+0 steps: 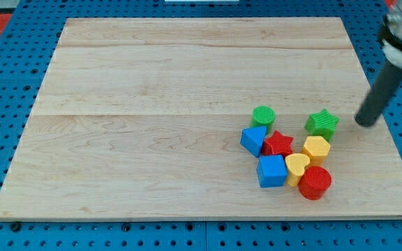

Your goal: Move the hexagon to the top left side

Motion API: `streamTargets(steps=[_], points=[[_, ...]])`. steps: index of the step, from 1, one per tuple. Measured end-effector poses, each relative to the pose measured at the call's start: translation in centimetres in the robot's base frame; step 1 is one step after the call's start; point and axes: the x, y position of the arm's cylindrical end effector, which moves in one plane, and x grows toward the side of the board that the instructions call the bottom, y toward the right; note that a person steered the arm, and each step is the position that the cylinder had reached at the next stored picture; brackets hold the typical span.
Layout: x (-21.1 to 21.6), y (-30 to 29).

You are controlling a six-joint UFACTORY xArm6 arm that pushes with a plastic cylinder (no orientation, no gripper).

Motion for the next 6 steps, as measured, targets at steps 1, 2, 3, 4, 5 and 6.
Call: streamTargets(steps=[1,2,3,4,5,6], points=[[7.4,0.1],[12.0,-0.2],[12.6,-4.5],[8.5,-7.4],[8.2,-8.6],[6.4,-8.6]])
